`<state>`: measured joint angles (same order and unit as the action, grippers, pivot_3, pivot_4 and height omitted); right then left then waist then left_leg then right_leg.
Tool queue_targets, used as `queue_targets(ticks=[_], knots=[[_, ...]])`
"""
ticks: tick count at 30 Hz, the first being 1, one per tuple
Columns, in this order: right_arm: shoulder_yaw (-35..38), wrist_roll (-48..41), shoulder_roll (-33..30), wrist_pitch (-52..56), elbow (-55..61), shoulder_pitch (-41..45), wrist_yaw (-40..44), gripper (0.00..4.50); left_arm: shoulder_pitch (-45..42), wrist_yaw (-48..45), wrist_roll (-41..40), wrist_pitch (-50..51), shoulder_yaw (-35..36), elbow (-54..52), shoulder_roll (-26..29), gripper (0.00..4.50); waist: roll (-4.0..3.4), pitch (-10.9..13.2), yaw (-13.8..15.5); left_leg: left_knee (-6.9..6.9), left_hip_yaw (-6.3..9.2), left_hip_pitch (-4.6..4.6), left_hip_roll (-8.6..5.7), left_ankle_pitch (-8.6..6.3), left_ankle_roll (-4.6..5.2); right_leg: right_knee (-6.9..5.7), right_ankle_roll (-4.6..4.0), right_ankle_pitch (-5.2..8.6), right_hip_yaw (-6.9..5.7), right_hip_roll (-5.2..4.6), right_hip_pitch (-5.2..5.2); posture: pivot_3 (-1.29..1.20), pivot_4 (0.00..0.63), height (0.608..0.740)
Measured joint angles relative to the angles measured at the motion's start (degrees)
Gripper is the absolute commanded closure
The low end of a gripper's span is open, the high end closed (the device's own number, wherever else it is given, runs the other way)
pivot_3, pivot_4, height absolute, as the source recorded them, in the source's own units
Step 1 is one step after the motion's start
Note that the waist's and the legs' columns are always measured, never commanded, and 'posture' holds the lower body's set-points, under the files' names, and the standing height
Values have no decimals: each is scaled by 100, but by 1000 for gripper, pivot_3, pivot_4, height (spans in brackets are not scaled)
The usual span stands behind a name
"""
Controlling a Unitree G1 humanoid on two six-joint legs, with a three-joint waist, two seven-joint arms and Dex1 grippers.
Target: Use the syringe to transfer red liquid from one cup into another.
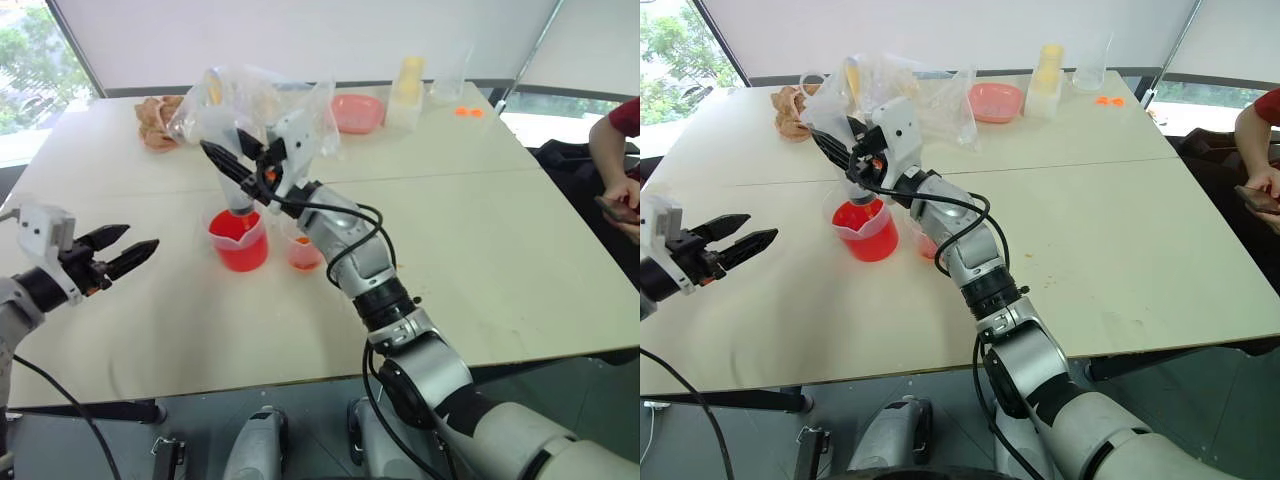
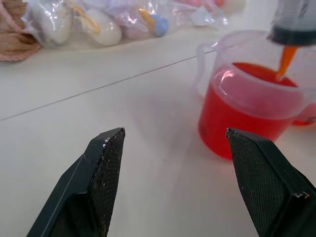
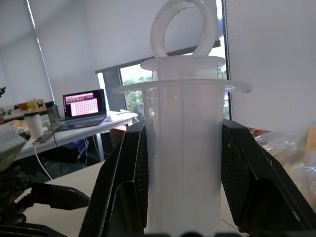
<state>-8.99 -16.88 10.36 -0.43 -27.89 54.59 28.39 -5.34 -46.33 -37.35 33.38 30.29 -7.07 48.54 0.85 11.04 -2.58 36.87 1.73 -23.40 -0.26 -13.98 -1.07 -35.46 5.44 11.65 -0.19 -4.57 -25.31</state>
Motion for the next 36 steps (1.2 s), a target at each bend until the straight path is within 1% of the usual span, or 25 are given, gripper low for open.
queue_targets(ticks=[5,10,12,14,17,21,25,31,36], knots=[[7,110,0,-493,-445,2,2,3095,-559,-85,-151,115,13,46,246,1069,0,0,-2,0,0,0,-1,1,-1,-1,0,0,0,1,1,0,150,740],[-65,222,1,-762,-644,0,22,3095,-2033,-193,-195,-46,-85,614,376,1069,6,0,4,1,-4,-1,-16,4,-7,-2,1,0,-5,7,4,0,150,740],[-91,244,2,-835,-675,0,24,3095,-2705,-285,-164,-185,-345,845,355,1069,7,0,14,2,-4,0,-22,5,-8,-5,1,-1,-5,7,8,0,150,740],[-157,274,3,-882,-717,0,26,3095,-3343,-398,-44,-365,-748,1058,203,1069,8,-1,20,3,-4,0,-26,6,-9,-6,2,-1,-5,6,12,0,150,740],[-225,315,4,-931,-780,-1,21,3095,-3818,-531,149,-649,-1234,1268,-145,1069,9,-1,5,4,-7,0,-27,6,-10,-7,3,-1,-3,5,11,0,150,740],[-311,347,4,-1017,-795,-8,13,3095,-4095,-660,332,-939,-1644,1602,-582,1069,10,0,-19,4,-9,0,-24,6,-9,-26,3,-1,-2,9,-1,0,150,740],[-440,400,4,-1063,-795,-16,12,3095,-4240,-800,508,-1179,-1839,1828,-716,1069,11,1,-22,9,-7,0,-23,6,-9,-50,3,0,-1,11,-8,0,150,740],[-514,432,3,-1063,-795,-25,-39,3095,-4257,-1017,684,-1319,-1849,1936,-605,1069,11,1,-5,13,-5,0,-23,6,-9,-51,3,1,-1,12,-7,0,150,740],[-523,434,3,-1059,-821,-26,-151,3095,-4037,-1174,627,-1190,-1744,1787,-286,1069,11,1,-9,13,-4,1,-22,6,-9,-52,3,1,0,12,-7,0,150,740]])
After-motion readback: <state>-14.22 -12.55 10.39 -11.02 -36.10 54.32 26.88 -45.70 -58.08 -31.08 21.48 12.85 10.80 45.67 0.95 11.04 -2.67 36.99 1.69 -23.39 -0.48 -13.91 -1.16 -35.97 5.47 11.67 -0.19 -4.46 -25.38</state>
